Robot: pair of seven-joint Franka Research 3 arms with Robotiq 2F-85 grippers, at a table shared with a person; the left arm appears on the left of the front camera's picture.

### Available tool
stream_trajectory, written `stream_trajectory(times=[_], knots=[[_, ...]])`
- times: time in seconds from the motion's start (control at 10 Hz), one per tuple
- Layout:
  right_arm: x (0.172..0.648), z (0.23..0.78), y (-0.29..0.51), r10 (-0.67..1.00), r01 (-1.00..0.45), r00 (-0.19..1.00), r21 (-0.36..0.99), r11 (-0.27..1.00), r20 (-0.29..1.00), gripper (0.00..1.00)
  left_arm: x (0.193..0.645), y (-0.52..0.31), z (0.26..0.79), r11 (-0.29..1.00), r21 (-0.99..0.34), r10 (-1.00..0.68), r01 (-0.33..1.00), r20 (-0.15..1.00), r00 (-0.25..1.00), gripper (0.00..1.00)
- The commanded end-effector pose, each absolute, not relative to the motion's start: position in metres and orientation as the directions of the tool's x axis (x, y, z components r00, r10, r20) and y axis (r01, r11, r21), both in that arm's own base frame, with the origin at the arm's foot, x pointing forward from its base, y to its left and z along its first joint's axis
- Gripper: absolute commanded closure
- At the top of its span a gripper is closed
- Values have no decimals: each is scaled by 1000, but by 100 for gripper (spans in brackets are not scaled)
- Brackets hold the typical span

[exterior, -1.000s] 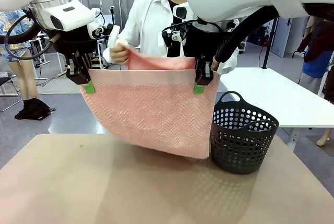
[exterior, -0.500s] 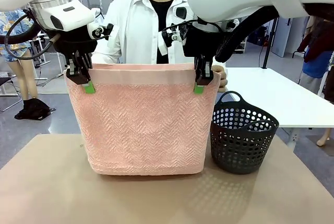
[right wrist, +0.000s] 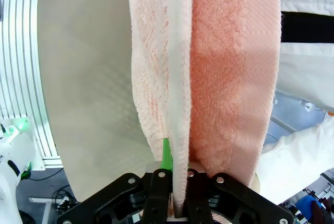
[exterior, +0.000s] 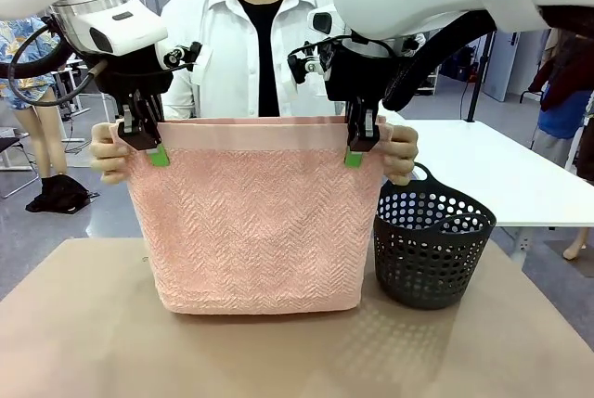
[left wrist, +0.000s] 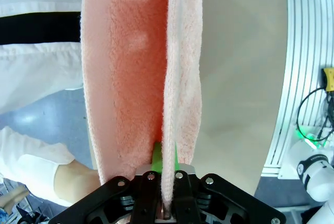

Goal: Fold the towel.
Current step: Release the end of the 100 cm Hotel Towel you were holding and grab the top end of the folded side.

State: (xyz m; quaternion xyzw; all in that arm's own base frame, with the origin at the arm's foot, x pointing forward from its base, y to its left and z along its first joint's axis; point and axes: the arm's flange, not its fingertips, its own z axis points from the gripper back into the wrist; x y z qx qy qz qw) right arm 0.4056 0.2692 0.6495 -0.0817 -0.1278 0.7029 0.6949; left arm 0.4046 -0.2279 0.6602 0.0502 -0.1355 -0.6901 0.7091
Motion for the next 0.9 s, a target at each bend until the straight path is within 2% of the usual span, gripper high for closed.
stream_trajectory(times=[0.0,0.6,0.7,0.8], knots=[[405,650,268,998,-955,-29,-295,-10,61,100,405,-227,661,45,256,-992,966,126,13,100],[405,650,268,998,-955,-29,-295,-10,61,100,405,-227,661,45,256,-992,966,126,13,100],[406,650,269,998,-956,-21,-294,-2,63,97,405,-228,660,42,258,-992,965,123,11,97],[404,649,269,997,-956,-12,-295,10,72,78,403,-226,661,17,262,-993,965,115,-14,62]])
